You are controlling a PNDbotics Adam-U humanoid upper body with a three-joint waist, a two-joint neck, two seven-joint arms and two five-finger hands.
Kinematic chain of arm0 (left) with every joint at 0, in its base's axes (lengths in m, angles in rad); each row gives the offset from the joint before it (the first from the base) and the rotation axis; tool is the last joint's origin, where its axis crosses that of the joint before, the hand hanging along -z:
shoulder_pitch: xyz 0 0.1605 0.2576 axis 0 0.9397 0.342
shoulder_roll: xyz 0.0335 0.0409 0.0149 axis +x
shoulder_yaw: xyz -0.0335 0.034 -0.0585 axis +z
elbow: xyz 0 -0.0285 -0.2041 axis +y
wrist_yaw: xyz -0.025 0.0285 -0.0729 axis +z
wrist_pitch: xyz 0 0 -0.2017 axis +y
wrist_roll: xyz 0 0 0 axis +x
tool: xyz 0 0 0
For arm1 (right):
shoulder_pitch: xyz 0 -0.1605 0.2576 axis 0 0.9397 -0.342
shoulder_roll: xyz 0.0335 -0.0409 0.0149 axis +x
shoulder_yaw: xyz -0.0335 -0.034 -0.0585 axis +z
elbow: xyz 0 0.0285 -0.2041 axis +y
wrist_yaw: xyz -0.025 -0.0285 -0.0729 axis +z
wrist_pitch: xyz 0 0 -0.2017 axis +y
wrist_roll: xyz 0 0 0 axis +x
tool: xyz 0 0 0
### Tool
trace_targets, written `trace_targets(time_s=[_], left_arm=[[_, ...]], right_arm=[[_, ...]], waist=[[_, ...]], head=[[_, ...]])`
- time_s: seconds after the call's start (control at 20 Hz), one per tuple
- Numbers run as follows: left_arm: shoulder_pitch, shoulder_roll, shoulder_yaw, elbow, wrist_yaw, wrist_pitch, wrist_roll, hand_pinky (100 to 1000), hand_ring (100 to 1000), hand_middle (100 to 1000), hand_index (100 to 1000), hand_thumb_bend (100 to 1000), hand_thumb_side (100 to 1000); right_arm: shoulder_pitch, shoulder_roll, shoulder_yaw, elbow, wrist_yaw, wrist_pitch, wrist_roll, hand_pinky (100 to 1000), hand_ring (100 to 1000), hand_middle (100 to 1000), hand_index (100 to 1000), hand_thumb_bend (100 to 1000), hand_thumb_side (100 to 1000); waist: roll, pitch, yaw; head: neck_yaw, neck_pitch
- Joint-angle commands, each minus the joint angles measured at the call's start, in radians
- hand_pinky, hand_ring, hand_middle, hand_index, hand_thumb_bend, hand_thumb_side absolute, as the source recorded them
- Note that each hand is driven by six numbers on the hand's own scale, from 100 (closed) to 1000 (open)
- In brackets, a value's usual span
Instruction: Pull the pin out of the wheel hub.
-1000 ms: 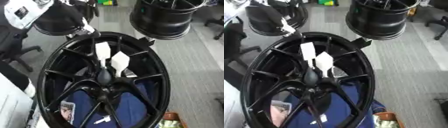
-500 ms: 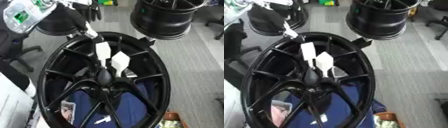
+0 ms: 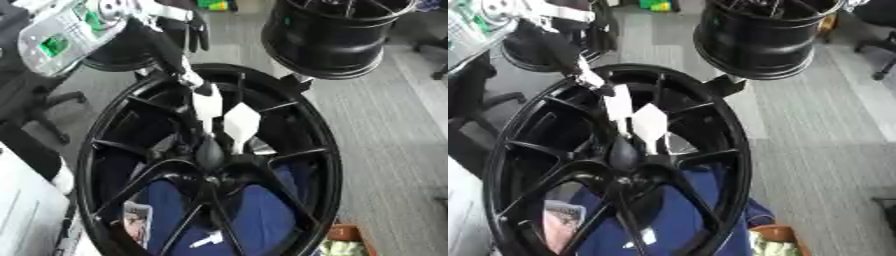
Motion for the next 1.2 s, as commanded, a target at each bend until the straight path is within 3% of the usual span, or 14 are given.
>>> trace_targets(time_s=[0.05, 0.5, 0.6, 1.2], left_arm=[[-0.017, 0.001, -0.001, 0.003, -0.014, 0.026, -0.019, 757, 757, 713, 835, 600, 471], [-0.004, -0.030, -0.012, 0.042, -0.041, 0.045, -0.071, 757, 761, 719, 835, 577, 413], [-0.003, -0.038, -0.012, 0.047, -0.037, 0.049, -0.077, 751, 758, 714, 834, 593, 480], [0.007, -0.041, -0.026, 0.039, -0.027, 0.104, -0.096, 714, 712, 652, 784, 580, 473]], right_arm=[[-0.007, -0.020, -0.010, -0.006, -0.003, 0.001, -0.004, 889, 844, 809, 872, 100, 227], [0.000, -0.014, -0.008, -0.006, -0.010, 0.004, -0.015, 890, 844, 808, 872, 100, 239], [0.002, -0.014, -0.009, -0.006, -0.011, 0.005, -0.019, 890, 844, 808, 872, 100, 240], [0.013, -0.014, -0.013, -0.006, -0.019, 0.007, -0.035, 890, 844, 808, 872, 100, 242]], waist=[[0.000, -0.017, -0.002], [0.001, -0.013, -0.009], [0.001, -0.013, -0.010], [-0.001, -0.013, -0.008]], head=[[0.003, -0.008], [0.008, -0.012], [0.009, -0.012], [0.016, -0.010]])
